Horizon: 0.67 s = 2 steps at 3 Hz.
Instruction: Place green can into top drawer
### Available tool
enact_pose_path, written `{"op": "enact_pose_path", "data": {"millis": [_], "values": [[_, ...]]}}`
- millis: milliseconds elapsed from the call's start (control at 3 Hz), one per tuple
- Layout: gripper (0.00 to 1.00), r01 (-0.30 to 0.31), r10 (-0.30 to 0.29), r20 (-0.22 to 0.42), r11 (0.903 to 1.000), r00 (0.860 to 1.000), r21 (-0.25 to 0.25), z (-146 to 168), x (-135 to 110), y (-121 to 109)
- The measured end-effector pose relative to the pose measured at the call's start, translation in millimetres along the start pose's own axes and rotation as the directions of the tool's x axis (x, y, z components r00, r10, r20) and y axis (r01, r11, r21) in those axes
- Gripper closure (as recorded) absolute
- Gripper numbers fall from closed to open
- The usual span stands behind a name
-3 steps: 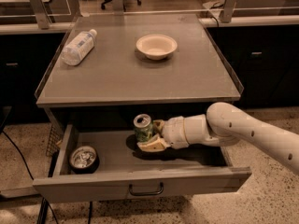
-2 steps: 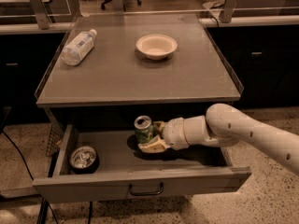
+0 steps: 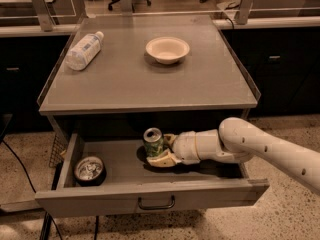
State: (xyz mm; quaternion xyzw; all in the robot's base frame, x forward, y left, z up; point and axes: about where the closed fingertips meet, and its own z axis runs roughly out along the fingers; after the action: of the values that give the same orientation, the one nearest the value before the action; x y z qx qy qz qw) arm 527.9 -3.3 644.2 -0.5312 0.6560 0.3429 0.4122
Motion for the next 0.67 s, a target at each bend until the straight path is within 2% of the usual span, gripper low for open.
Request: {"op": "enact_pose_path", "data": {"millis": [667], "values": [[1.0,-0.001,0.003,0.062,0.9996,0.998,-0.027,20.9,6.7,7.6]]}}
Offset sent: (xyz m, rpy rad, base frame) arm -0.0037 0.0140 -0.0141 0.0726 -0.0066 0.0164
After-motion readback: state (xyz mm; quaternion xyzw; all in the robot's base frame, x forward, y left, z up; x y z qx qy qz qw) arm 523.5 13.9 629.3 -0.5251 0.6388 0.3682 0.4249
